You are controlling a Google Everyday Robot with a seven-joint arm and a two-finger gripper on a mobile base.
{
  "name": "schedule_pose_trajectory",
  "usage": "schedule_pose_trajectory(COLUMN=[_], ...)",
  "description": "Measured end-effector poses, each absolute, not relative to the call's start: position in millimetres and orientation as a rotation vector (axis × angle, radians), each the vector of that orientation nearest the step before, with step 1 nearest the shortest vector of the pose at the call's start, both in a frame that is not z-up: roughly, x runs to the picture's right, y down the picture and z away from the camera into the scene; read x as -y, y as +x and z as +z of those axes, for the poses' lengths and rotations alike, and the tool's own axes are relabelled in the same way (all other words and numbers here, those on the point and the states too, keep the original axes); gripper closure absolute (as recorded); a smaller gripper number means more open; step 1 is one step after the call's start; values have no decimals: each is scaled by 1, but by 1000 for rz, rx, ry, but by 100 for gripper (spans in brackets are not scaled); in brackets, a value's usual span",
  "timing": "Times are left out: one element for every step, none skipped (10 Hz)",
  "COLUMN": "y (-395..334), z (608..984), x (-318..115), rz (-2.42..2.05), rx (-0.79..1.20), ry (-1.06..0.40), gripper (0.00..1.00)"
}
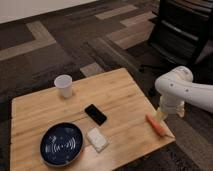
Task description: Drag the pepper across the table
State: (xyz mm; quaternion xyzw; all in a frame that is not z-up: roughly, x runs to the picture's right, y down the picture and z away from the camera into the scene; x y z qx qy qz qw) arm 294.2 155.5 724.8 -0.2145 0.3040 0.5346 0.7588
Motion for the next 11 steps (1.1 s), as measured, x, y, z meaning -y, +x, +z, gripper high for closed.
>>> schedule_pose_trajectory(y=[291,292,297,303,311,319,341,365,389,402,408], z=[737,748,760,771,779,781,778,768,753,741,728], x=[-164,-173,-182,-186,-190,-193,-195,-192,-183,-175,-165], rz=[1136,1121,1111,1102,1092,1092,1102,1113,1134,1148,1165], rx=[-654,-644,-636,-625,-622,-629,-663,-707,-749,-774,-788], ry=[-487,-499,-512,-521,-527,-527,-513,-486,-444,-411,-382], gripper=[35,35,35,35,35,35,35,35,35,35,35])
